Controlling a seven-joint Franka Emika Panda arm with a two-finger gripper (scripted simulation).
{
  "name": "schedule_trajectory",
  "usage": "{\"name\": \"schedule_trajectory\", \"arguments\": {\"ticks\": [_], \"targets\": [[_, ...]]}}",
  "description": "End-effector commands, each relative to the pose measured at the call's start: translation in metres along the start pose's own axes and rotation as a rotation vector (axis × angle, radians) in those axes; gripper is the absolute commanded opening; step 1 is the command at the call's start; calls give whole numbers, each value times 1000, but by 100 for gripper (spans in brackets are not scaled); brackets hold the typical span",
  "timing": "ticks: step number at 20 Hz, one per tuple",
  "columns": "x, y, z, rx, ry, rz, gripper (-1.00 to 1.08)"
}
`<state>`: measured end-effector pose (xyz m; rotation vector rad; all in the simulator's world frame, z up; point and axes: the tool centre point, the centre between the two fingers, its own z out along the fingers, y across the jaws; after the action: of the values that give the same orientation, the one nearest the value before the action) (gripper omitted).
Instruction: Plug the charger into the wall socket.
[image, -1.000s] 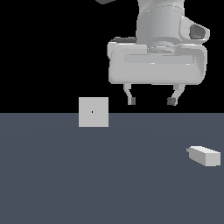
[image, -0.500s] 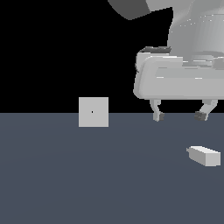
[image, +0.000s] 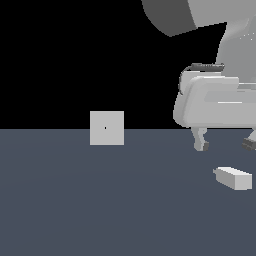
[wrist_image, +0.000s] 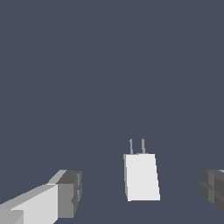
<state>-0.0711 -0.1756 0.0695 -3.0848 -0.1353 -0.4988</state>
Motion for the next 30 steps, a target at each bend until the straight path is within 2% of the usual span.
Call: {"name": "schedule_trajectory", "arguments": {"ticks": [1, 13, 23, 29, 30], "targets": [[-2, 4, 3, 1, 8, -4, 100], [-6, 9, 10, 2, 14, -6, 100], [-18, 9, 45, 3, 14, -8, 100], [-21, 9, 54, 3, 14, -8, 100], [-21, 9, 54, 3, 14, -8, -100]]}}
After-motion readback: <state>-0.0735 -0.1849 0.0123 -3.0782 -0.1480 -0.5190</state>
